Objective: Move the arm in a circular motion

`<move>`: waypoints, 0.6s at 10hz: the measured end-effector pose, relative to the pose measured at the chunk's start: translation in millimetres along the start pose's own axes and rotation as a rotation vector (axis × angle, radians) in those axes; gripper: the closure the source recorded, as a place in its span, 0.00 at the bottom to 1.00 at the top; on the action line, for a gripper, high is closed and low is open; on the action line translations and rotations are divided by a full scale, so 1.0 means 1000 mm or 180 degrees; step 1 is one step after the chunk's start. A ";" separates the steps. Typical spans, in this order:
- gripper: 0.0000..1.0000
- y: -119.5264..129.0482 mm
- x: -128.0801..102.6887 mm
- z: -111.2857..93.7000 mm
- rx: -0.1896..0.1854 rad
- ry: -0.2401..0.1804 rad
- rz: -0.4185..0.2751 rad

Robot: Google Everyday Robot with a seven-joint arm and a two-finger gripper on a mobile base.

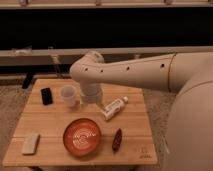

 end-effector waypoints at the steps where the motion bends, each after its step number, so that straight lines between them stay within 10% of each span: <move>1: 0.35 -0.004 -0.001 -0.001 -0.0001 -0.0010 0.0003; 6: 0.35 -0.023 0.002 -0.003 0.0004 -0.0017 0.0045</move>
